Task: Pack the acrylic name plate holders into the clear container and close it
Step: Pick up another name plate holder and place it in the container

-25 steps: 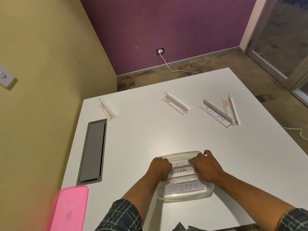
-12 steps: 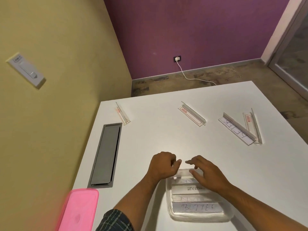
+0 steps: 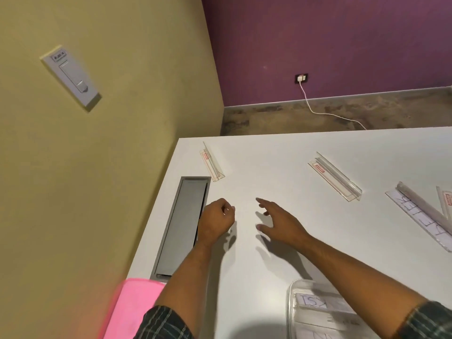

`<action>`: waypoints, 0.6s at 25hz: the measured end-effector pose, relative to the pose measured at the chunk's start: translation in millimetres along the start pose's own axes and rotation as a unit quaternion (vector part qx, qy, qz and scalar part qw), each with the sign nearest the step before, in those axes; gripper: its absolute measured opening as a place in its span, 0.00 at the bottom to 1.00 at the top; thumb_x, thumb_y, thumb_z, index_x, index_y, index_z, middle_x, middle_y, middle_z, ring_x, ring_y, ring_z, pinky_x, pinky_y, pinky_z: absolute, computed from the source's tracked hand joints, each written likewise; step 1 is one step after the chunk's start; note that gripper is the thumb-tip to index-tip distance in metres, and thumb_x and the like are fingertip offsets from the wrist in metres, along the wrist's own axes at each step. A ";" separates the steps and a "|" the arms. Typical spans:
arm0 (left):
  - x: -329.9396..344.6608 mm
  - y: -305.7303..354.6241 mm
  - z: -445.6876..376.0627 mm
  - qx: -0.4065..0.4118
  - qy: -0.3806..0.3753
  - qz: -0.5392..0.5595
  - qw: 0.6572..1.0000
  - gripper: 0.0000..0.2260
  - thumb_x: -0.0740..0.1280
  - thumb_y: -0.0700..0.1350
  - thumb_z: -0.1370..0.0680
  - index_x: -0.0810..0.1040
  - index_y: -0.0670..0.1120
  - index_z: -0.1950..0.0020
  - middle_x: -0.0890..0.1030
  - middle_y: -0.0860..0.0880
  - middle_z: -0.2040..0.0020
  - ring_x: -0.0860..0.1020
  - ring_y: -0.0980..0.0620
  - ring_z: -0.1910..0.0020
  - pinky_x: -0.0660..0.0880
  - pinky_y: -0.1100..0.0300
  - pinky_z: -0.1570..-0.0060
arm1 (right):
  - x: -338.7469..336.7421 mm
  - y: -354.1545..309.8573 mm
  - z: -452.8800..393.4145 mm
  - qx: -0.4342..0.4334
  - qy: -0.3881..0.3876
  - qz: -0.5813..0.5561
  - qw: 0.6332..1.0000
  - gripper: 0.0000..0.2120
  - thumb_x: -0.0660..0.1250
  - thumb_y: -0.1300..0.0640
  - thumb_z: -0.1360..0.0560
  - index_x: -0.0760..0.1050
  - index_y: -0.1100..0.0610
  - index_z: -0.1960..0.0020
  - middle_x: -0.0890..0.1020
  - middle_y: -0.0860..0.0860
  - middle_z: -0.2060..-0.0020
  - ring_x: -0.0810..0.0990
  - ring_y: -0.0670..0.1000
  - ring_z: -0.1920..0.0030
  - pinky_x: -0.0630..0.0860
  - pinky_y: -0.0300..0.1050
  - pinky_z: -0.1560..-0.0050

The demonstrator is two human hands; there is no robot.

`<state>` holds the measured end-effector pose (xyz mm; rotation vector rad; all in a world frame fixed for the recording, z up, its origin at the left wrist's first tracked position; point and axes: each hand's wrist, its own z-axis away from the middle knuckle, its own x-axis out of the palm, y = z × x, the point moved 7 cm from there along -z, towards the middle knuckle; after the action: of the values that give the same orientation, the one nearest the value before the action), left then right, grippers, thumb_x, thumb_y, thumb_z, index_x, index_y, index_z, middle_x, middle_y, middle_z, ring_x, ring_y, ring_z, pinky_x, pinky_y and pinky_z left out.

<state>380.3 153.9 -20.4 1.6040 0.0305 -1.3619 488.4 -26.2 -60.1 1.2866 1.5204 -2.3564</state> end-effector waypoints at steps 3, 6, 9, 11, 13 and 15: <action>-3.8 -24.0 -34.0 -0.018 0.008 0.026 0.999 0.11 0.66 0.50 0.23 0.81 0.50 0.44 0.84 0.54 0.49 0.83 0.51 0.53 0.81 0.53 0.50 | 12.2 -11.2 -62.9 0.010 -0.007 -0.020 1.000 0.42 0.72 0.46 0.27 0.53 0.42 0.20 0.66 0.43 0.24 0.71 0.45 0.29 0.72 0.48 0.35; 6.5 -39.3 -66.8 -0.033 0.002 0.045 0.998 0.19 0.67 0.49 0.22 0.78 0.49 0.32 0.82 0.50 0.37 0.83 0.49 0.45 0.80 0.49 0.41 | 25.1 -15.1 -113.2 0.018 -0.010 -0.019 1.000 0.46 0.73 0.47 0.29 0.51 0.45 0.19 0.63 0.46 0.22 0.67 0.49 0.26 0.71 0.52 0.31; 17.9 -41.5 -89.1 -0.037 -0.003 0.071 0.997 0.21 0.67 0.48 0.21 0.75 0.49 0.27 0.80 0.49 0.32 0.81 0.48 0.38 0.78 0.51 0.38 | 42.3 -15.6 -148.5 0.016 -0.034 -0.016 0.999 0.49 0.74 0.47 0.29 0.48 0.48 0.18 0.61 0.48 0.21 0.65 0.51 0.24 0.70 0.52 0.29; 20.7 -41.9 -105.0 -0.036 0.000 0.086 0.996 0.23 0.67 0.46 0.21 0.72 0.50 0.25 0.79 0.48 0.31 0.80 0.47 0.36 0.77 0.54 0.39 | 55.3 -15.6 -169.0 0.011 -0.045 -0.022 0.999 0.50 0.74 0.48 0.29 0.46 0.50 0.18 0.59 0.49 0.20 0.64 0.51 0.23 0.68 0.52 0.28; 23.1 -44.8 -123.1 -0.040 0.000 0.090 0.995 0.26 0.65 0.44 0.20 0.66 0.52 0.22 0.77 0.48 0.29 0.78 0.47 0.34 0.77 0.53 0.38 | 68.2 -15.8 -186.7 0.006 -0.049 -0.016 0.999 0.49 0.74 0.48 0.29 0.47 0.50 0.18 0.59 0.49 0.20 0.63 0.51 0.23 0.67 0.49 0.27; 26.4 -42.0 -136.6 -0.036 -0.009 0.090 0.995 0.29 0.64 0.42 0.20 0.62 0.52 0.19 0.73 0.47 0.26 0.74 0.46 0.29 0.74 0.51 0.33 | 74.5 -16.4 -197.5 0.001 -0.047 -0.015 0.999 0.48 0.74 0.48 0.29 0.50 0.52 0.18 0.60 0.49 0.20 0.62 0.50 0.22 0.64 0.47 0.26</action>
<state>465.8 252.5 -84.1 1.4960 -0.0734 -1.2226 552.7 162.8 -130.8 1.1425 1.5199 -2.4008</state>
